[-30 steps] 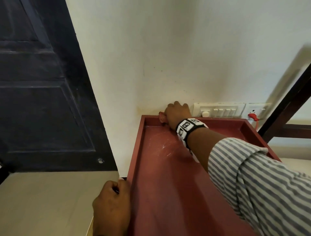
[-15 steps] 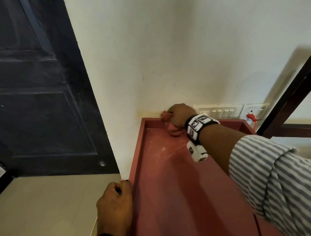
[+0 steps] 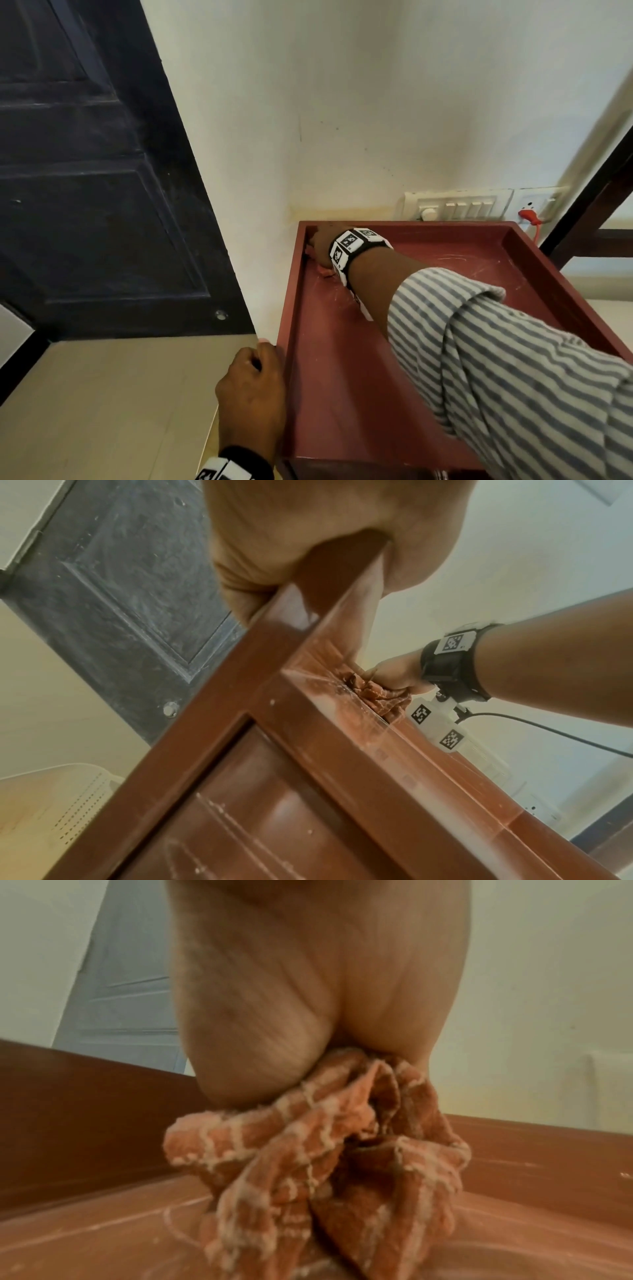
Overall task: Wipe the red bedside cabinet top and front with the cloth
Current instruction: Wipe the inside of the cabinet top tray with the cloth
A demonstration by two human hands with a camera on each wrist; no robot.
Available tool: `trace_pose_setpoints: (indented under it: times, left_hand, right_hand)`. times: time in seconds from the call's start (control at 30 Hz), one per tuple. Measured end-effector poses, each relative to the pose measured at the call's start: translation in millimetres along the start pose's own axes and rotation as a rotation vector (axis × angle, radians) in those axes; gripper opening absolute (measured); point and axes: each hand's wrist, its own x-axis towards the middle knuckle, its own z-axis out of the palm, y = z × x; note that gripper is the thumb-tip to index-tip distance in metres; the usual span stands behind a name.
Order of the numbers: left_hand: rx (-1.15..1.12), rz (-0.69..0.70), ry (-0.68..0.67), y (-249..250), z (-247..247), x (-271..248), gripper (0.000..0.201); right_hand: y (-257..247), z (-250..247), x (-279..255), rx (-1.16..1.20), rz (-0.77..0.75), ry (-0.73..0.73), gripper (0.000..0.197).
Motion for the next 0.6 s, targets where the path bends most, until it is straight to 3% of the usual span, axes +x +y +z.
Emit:
trace_pose_setpoints:
  times: [0.23,0.33,0.43,0.6]
  left_hand:
    - [-0.005,0.029,0.011,5,-9,-7,0.058]
    - [0.005,0.002,0.004,8,-11,-9,0.064]
    - [0.011,0.026,0.000,13,-15,-16,0.074]
    - [0.029,-0.004,-0.014,22,-23,-31,0.082]
  right_hand:
    - [-34,2,-56,-0.061,-0.050,-0.071,0.044]
    - [-64,-9,-107,-0.054,-0.115,-0.172,0.039]
    - [-91,-13,-174,-0.066,-0.203,-0.205,0.047]
    - [-134,-3,-282,0.044,-0.294,-0.075,0.038]
